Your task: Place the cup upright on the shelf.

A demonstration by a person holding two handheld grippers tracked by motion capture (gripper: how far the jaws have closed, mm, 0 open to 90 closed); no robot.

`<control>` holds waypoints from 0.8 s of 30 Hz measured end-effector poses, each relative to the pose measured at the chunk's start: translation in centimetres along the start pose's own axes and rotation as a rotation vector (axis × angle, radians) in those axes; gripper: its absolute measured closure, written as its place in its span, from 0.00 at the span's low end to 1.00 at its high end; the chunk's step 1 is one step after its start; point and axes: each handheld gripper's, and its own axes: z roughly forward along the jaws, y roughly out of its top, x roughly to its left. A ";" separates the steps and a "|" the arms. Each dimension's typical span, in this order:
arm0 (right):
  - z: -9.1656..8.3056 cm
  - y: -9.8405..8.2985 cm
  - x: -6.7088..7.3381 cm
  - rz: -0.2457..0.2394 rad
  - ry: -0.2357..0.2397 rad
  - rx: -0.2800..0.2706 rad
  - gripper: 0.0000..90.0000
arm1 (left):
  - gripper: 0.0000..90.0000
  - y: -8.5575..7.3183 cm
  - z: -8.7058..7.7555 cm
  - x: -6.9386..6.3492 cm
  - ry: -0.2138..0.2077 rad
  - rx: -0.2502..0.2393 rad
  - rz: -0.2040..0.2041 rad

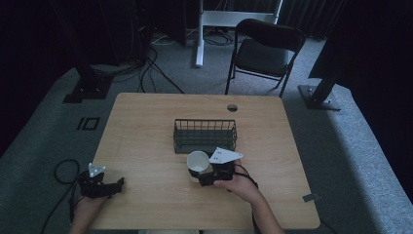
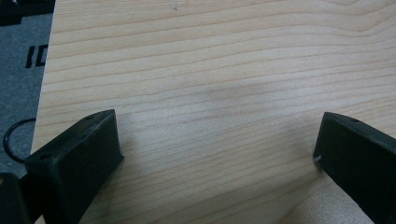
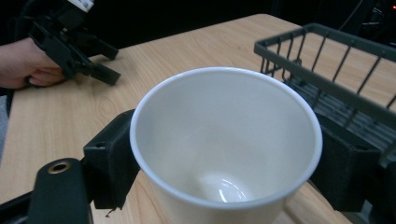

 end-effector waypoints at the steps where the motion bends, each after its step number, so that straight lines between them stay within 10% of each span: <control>1: 0.0 0.3 0.0 -0.001 0.006 -0.002 0.21 | 0.01 0.0 0.0 0.0 0.000 0.000 0.000; 24: -0.6 6.1 -1.3 -0.004 -0.034 -0.083 0.21 | 0.01 0.0 0.0 0.0 0.000 0.000 0.000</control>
